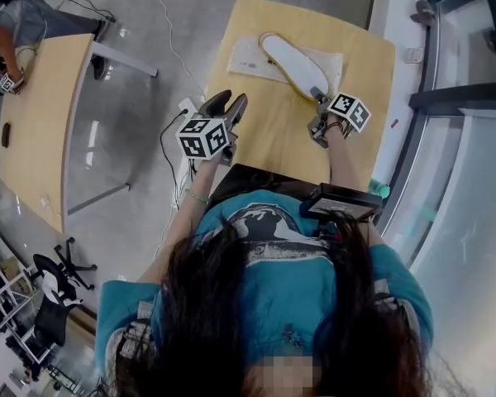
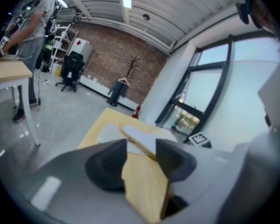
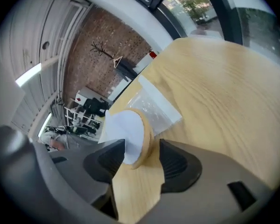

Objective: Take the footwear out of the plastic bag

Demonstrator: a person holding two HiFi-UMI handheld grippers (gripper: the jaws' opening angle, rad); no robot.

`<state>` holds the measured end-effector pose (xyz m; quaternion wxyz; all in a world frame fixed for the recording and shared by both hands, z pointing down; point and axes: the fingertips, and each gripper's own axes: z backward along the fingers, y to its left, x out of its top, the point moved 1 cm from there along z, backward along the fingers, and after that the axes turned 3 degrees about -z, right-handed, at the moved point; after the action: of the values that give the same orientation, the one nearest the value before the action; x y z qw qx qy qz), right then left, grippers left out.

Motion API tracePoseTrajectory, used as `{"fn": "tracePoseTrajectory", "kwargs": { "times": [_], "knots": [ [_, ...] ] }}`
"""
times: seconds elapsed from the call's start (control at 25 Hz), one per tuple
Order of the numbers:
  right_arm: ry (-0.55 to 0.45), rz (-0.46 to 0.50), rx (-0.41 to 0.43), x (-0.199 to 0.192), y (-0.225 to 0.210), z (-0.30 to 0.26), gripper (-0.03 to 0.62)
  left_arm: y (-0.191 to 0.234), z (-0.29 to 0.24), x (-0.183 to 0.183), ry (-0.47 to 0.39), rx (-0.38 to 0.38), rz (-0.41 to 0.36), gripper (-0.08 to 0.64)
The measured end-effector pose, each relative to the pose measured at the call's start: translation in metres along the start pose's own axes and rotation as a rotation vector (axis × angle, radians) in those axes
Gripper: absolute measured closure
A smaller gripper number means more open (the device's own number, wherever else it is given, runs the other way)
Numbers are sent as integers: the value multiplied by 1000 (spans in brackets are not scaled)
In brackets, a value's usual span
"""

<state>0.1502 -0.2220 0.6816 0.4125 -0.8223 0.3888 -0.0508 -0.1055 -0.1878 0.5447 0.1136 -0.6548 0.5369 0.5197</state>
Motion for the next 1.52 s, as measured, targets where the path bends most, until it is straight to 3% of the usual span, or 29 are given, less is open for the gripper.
{"fn": "tracePoseTrajectory", "kwargs": {
  "times": [0.12, 0.24, 0.44, 0.64, 0.84, 0.96, 1.12, 1.2, 1.32, 1.52],
  "knots": [
    [-19, 83, -62, -1, 7, 4, 345, 7, 11, 4, -15, -12, -21, 391],
    [-53, 106, -108, -2, 8, 15, 344, 10, 21, 8, -40, -33, -64, 437],
    [-116, 160, -122, -10, 17, 47, 345, 14, 34, 10, -55, -71, -78, 442],
    [-157, 173, -16, -37, 52, 74, 345, 12, 44, 8, -49, -124, -117, 450],
    [-120, 170, 122, -72, 83, 93, 345, -3, 51, -1, -41, -182, -177, 467],
    [-98, 200, 191, -98, 102, 106, 347, -9, 59, -6, -37, -208, -220, 509],
    [-80, 282, 234, -129, 120, 125, 351, -19, 68, -13, -47, -240, -211, 511],
    [-79, 323, 244, -140, 125, 134, 384, -24, 73, -18, -52, -244, -197, 511],
    [-95, 348, 252, -152, 128, 146, 491, -31, 81, -27, -53, -241, -177, 523],
    [-71, 380, 261, -173, 125, 163, 540, -37, 97, -35, -62, -203, -159, 558]
  ]
}}
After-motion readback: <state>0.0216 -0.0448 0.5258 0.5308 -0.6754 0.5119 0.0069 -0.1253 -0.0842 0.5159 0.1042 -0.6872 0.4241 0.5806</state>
